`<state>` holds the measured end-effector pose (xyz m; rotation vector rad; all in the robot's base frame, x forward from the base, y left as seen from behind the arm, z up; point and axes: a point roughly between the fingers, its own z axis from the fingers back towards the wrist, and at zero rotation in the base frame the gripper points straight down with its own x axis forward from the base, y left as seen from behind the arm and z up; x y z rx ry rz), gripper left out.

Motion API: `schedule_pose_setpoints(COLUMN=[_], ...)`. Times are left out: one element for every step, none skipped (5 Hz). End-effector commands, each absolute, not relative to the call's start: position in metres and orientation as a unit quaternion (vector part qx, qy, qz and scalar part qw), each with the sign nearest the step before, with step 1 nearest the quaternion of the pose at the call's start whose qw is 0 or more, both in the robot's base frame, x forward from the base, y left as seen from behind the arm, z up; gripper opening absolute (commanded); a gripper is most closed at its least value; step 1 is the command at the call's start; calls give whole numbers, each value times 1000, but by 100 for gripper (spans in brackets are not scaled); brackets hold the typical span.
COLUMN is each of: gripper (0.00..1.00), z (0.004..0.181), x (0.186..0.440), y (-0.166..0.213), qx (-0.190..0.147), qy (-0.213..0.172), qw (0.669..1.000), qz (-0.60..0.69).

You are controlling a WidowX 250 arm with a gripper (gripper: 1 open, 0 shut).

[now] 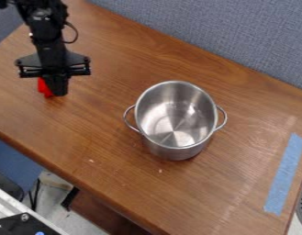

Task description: Put the red object in the metal pot

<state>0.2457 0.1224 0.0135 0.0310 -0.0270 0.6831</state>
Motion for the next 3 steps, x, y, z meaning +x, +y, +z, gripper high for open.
schedule_pose_setpoints(gripper=[0,0,0], z=[36,33,35], x=[225,209,200], y=[107,114,111], qx=[19,5,-20], qy=[-50,-60,-57], qw=[924,953,974], qz=[378,296,216])
